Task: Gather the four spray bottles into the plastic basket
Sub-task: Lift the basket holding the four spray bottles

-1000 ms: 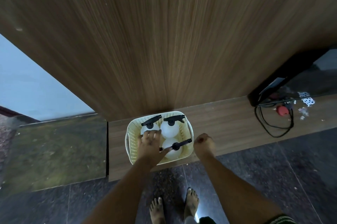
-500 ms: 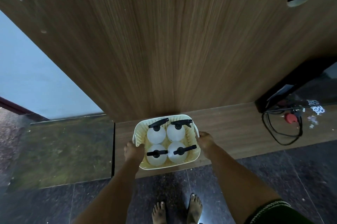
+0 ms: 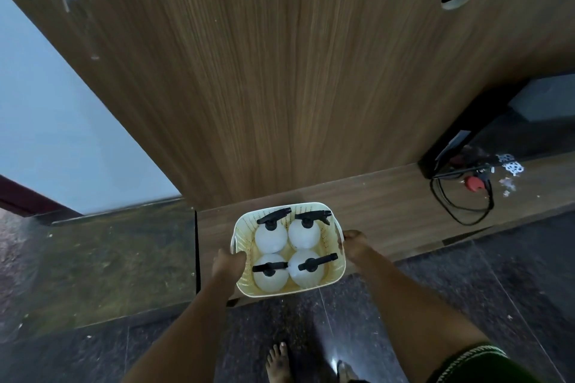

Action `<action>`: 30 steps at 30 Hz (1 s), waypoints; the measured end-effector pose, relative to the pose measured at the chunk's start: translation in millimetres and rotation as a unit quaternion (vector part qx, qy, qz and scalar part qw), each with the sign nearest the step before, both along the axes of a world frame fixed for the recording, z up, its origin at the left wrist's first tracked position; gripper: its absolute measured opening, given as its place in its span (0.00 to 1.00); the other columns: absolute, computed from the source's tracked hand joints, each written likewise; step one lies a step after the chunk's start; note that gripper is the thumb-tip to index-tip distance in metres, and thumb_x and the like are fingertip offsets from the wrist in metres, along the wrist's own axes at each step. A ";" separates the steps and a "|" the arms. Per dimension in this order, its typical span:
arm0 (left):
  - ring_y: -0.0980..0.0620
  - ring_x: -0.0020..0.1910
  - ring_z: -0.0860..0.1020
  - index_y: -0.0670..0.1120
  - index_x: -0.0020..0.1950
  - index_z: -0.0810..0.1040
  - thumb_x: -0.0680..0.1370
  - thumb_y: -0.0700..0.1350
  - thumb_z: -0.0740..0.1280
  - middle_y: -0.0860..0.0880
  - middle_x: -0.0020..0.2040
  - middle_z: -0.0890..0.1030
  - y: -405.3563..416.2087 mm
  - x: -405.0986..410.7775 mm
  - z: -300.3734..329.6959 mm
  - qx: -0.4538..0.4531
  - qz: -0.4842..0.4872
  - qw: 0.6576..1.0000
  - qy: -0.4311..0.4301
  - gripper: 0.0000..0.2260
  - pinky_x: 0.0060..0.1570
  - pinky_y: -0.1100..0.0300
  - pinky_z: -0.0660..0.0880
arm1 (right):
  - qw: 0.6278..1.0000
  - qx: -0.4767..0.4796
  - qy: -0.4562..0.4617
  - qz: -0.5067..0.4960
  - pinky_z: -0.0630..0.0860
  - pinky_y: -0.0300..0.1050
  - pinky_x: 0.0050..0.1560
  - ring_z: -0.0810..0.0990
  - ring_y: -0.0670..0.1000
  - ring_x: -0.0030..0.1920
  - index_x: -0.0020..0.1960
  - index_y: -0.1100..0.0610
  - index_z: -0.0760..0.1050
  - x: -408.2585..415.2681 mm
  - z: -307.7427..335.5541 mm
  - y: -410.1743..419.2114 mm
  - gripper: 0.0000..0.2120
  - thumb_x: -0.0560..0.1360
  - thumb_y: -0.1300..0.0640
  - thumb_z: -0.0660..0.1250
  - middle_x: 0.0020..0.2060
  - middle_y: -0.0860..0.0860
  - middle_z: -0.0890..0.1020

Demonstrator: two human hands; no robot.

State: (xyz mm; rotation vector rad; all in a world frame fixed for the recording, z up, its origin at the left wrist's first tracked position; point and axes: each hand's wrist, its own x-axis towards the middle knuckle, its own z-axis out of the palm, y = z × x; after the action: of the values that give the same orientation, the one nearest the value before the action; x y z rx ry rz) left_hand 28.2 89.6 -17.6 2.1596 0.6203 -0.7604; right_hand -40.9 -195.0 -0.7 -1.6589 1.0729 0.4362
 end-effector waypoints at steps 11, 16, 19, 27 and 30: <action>0.35 0.49 0.80 0.35 0.54 0.76 0.72 0.42 0.62 0.34 0.50 0.81 11.5 -120.9 2.9 0.057 -0.039 0.997 -0.039 0.14 0.37 0.55 0.71 | 0.998 -0.044 0.017 0.040 0.76 0.44 0.58 0.80 0.60 0.58 0.57 0.61 0.80 -124.8 6.4 3.2 0.13 0.75 0.63 0.63 0.56 0.58 0.82; 0.41 0.43 0.79 0.39 0.48 0.78 0.68 0.41 0.64 0.40 0.45 0.82 7.9 -186.5 -11.4 0.059 -0.073 0.995 -0.033 0.11 0.38 0.56 0.72 | 0.996 -0.052 0.019 0.076 0.78 0.46 0.55 0.82 0.57 0.55 0.55 0.59 0.82 -194.6 -14.7 -4.9 0.13 0.73 0.62 0.64 0.54 0.57 0.84; 0.41 0.45 0.79 0.41 0.50 0.77 0.69 0.41 0.65 0.41 0.46 0.81 1.7 -221.7 -18.8 0.041 -0.065 0.997 -0.029 0.11 0.39 0.57 0.70 | 0.996 -0.039 0.042 0.071 0.76 0.47 0.58 0.79 0.59 0.60 0.60 0.61 0.78 -224.3 -37.2 -12.4 0.14 0.76 0.61 0.63 0.59 0.58 0.81; 0.40 0.46 0.82 0.37 0.54 0.79 0.61 0.44 0.66 0.38 0.49 0.83 -2.9 -257.5 -104.1 0.019 -0.100 0.993 0.062 0.23 0.37 0.55 0.76 | 0.989 -0.054 0.096 0.099 0.77 0.48 0.58 0.79 0.58 0.58 0.61 0.60 0.77 -248.1 -115.6 -24.8 0.15 0.77 0.58 0.60 0.59 0.58 0.80; 0.37 0.53 0.80 0.37 0.61 0.75 0.62 0.44 0.66 0.36 0.56 0.79 -3.9 -251.1 -148.4 0.036 -0.106 0.990 0.081 0.28 0.39 0.52 0.75 | 0.988 -0.066 0.106 0.089 0.75 0.47 0.54 0.79 0.59 0.58 0.62 0.59 0.76 -230.4 -143.1 -22.2 0.16 0.78 0.59 0.57 0.59 0.59 0.80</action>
State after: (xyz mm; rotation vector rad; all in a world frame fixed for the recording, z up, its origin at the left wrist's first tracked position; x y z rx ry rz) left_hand -223.0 85.7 -166.0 2.2706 0.5117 -1.0509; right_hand -271.3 -217.2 -143.8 -1.8653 1.1313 0.6840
